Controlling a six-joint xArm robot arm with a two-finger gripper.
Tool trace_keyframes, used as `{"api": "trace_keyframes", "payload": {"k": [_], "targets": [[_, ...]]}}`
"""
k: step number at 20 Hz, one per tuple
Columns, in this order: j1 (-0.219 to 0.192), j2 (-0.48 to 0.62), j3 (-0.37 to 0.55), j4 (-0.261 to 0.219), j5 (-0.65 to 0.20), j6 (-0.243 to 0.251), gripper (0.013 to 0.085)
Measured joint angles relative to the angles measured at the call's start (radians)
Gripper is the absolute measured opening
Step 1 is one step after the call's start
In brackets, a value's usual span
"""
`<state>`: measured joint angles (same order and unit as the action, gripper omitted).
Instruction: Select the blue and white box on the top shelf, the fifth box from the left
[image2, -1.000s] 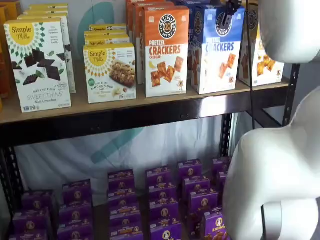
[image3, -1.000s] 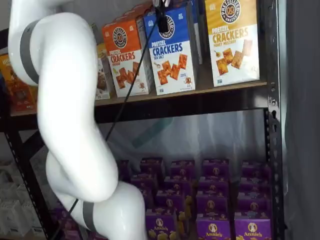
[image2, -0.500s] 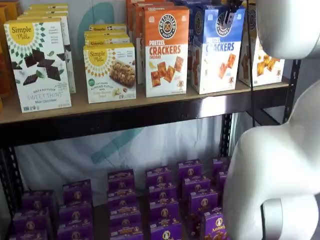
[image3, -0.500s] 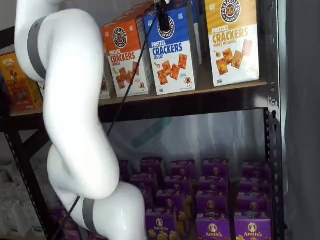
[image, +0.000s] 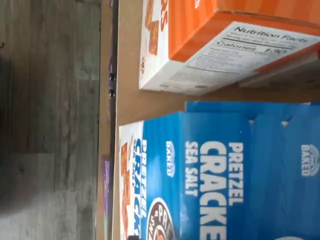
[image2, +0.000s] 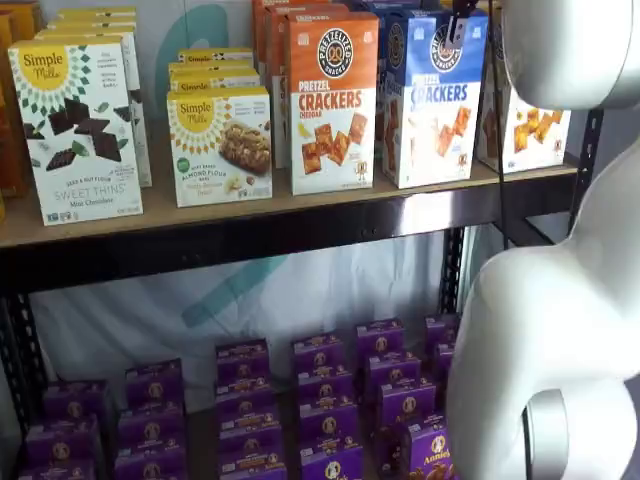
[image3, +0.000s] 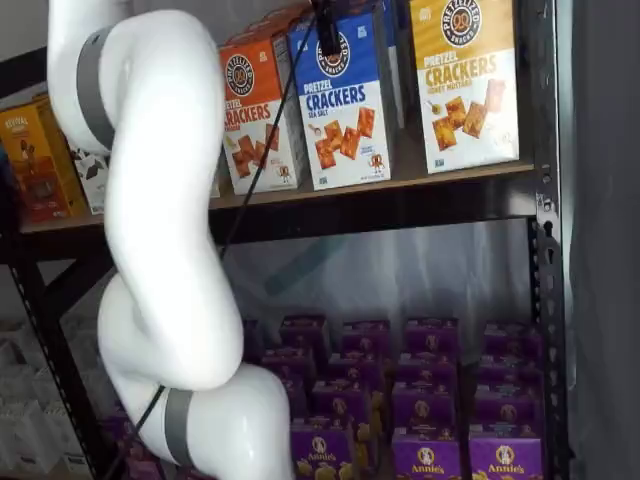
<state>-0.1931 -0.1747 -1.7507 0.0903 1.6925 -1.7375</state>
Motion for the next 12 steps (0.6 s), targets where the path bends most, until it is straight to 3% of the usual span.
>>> {"api": "trace_keyframes", "payload": {"k": [7,12], "targets": [[0.012,0.003,-0.005,-0.018,0.014,0.007,0.0850],[0.013,-0.004,0.006,-0.013,0.010,0.009,0.0730]]}}
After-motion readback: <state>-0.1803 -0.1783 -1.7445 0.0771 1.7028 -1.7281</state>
